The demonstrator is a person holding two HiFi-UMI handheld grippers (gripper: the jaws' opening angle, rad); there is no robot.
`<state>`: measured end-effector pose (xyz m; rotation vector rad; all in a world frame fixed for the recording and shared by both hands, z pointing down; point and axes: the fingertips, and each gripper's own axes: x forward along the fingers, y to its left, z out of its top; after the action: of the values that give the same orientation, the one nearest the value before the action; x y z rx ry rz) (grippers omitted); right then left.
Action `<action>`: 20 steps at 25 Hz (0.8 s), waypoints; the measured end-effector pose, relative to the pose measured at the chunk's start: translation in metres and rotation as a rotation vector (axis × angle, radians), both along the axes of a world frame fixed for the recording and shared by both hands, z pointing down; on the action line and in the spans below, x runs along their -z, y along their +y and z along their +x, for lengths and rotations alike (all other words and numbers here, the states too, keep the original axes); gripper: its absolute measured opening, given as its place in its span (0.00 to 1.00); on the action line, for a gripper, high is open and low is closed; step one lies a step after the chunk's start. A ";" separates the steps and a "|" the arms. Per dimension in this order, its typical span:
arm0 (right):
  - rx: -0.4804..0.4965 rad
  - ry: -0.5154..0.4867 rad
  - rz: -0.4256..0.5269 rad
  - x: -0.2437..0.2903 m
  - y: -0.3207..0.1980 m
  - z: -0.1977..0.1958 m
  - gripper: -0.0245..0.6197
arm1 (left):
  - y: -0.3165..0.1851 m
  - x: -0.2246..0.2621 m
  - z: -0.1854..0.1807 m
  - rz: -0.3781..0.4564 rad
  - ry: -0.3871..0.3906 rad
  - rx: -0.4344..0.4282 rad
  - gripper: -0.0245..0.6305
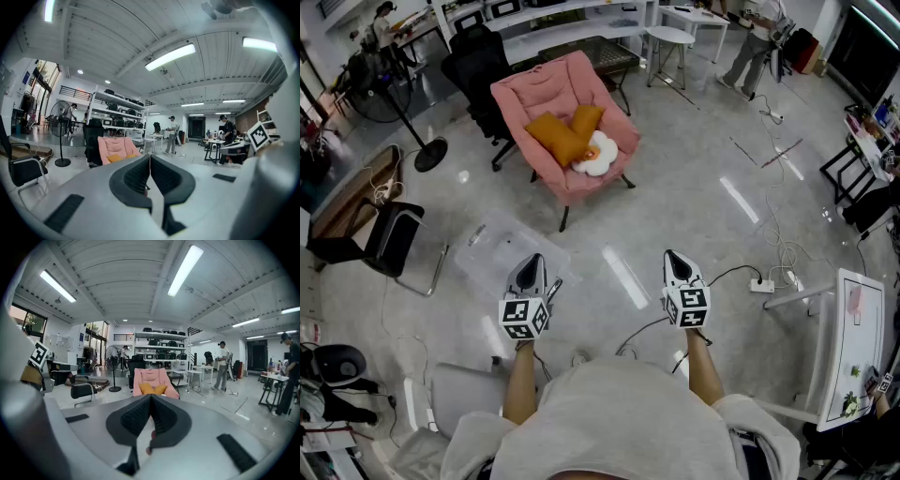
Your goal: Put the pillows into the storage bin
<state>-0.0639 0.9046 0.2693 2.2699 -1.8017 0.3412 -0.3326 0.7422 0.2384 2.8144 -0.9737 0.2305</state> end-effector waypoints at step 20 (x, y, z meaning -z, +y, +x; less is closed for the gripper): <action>0.096 -0.079 0.062 -0.007 0.013 -0.005 0.53 | 0.023 -0.006 0.020 -0.012 -0.009 0.000 0.06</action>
<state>-0.0694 0.9176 0.2761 2.2304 -1.9785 0.3677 -0.3128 0.7653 0.2446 2.8047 -0.9705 0.2488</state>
